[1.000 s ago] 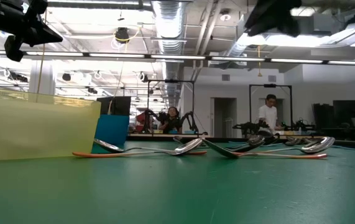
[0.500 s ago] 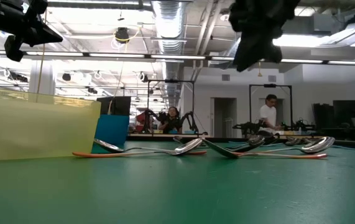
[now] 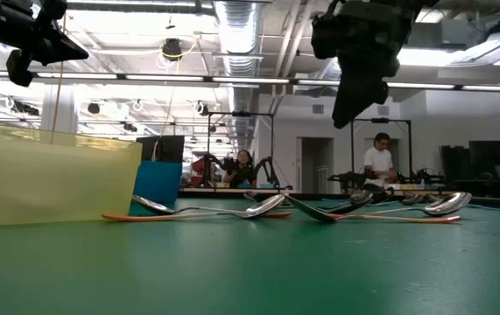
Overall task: Sort silverware by color (type)
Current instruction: Put the orange spoon into the green bin
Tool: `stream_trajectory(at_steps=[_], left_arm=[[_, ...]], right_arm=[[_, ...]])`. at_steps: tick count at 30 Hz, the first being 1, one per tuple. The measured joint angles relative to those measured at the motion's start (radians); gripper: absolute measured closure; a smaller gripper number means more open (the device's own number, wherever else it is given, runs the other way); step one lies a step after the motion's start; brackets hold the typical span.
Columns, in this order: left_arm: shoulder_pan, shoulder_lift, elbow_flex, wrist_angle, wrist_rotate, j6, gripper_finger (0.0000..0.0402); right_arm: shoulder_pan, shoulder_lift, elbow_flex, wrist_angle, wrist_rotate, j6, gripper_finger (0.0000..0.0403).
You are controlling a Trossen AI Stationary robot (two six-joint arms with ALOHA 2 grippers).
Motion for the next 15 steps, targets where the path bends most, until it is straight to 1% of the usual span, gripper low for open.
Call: stream_trajectory(at_steps=[2, 8, 11, 15], left_arm=[[0.000, 0.000, 0.000, -0.002, 0.000, 0.000, 0.0401], [0.000, 0.000, 0.000, -0.024, 0.000, 0.000, 0.0401], [0.000, 0.000, 0.000, -0.037, 0.001, -0.001, 0.0401], [0.000, 0.000, 0.000, -0.034, 0.001, -0.001, 0.0401]], right_arm=[[-0.001, 0.022, 0.002, -0.005, 0.001, -0.015, 0.0294], [-0.004, 0.049, 0.000, -0.135, -0.005, -0.033, 0.0290], [-0.005, 0.052, -0.001, -0.177, -0.019, -0.052, 0.0275], [0.006, 0.046, 0.000, -0.218, -0.026, -0.118, 0.0241]])
